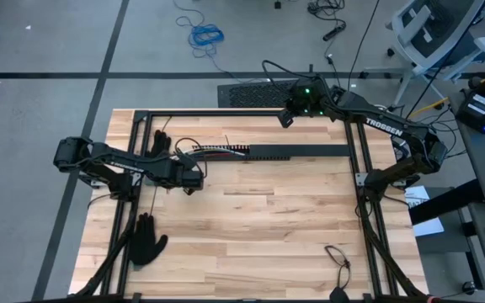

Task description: Ziptie cables

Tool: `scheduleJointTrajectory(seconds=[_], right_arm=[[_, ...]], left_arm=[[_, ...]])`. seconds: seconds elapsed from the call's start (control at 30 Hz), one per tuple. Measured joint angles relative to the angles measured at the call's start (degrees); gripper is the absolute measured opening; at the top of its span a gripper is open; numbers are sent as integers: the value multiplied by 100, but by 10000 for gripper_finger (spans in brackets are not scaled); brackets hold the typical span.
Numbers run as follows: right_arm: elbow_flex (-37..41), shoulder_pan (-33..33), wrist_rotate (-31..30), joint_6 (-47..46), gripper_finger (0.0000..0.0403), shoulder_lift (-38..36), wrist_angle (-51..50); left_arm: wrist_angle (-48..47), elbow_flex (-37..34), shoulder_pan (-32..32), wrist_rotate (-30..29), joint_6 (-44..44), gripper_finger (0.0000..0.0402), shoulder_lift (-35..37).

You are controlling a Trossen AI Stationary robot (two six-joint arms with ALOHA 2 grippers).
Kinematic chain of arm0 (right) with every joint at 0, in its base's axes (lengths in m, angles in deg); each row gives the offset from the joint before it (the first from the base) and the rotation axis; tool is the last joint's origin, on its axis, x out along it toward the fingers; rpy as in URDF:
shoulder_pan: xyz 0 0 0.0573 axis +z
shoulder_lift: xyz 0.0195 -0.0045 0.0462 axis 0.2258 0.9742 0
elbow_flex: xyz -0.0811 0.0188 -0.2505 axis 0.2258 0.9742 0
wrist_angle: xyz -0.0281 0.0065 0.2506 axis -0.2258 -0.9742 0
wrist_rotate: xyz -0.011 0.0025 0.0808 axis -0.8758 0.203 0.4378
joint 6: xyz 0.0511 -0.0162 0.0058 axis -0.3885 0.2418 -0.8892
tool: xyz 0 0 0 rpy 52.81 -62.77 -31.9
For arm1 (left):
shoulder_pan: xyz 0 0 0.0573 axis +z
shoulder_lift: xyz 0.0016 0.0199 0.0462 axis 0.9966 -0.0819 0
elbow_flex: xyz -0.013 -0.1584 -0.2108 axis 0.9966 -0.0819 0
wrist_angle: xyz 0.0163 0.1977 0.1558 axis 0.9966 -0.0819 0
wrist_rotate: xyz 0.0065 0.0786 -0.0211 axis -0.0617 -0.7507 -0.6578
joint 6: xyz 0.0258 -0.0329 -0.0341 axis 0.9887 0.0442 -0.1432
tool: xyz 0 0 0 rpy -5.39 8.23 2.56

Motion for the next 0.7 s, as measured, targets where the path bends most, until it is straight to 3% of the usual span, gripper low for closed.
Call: scheduleJointTrajectory(seconds=[0.43, 0.7], right_arm=[[0, 0, 0, 1, 18, 2, 0], [0, -2, 2, 5, 18, 2, -4]], left_arm=[[-955, 649, 427, -151, 1203, 3, -2], [-1625, 1096, 857, 82, 1778, 2, -2]])
